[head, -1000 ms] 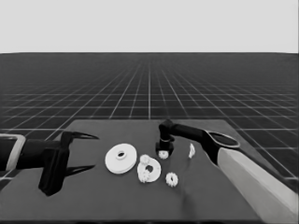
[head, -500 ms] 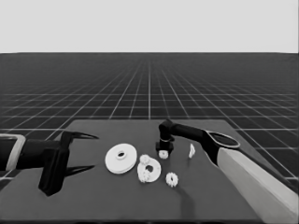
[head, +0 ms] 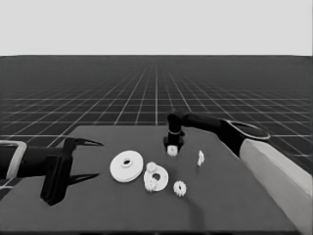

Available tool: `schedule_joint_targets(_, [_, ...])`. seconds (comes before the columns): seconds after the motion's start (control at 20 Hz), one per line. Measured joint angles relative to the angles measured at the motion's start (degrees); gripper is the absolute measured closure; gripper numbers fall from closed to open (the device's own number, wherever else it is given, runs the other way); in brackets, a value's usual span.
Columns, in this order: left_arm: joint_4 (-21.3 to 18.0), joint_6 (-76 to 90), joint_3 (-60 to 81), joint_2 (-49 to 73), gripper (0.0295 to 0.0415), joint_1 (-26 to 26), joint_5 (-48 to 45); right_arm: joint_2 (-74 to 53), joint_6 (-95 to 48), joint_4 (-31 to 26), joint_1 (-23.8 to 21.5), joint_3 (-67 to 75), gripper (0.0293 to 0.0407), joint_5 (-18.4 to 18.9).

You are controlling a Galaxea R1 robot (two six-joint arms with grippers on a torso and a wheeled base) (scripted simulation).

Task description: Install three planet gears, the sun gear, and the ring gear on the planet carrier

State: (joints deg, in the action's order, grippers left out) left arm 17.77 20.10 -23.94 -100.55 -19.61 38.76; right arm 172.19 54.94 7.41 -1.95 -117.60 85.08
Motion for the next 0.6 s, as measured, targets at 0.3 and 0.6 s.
schedule_joint_targets(0.3, [0.0, 0.0, 0.0, 0.0, 0.0326, 0.0, 0.0, -4.86, 21.96, 2.84, 1.49, 26.97, 0.0387, 2.59])
schedule_joint_targets(0.6, [0.0, 0.0, 0.0, 0.0, 0.0326, 0.0, 0.0, -3.99, 20.75, 8.55, 7.38, 24.47, 0.0387, 0.94])
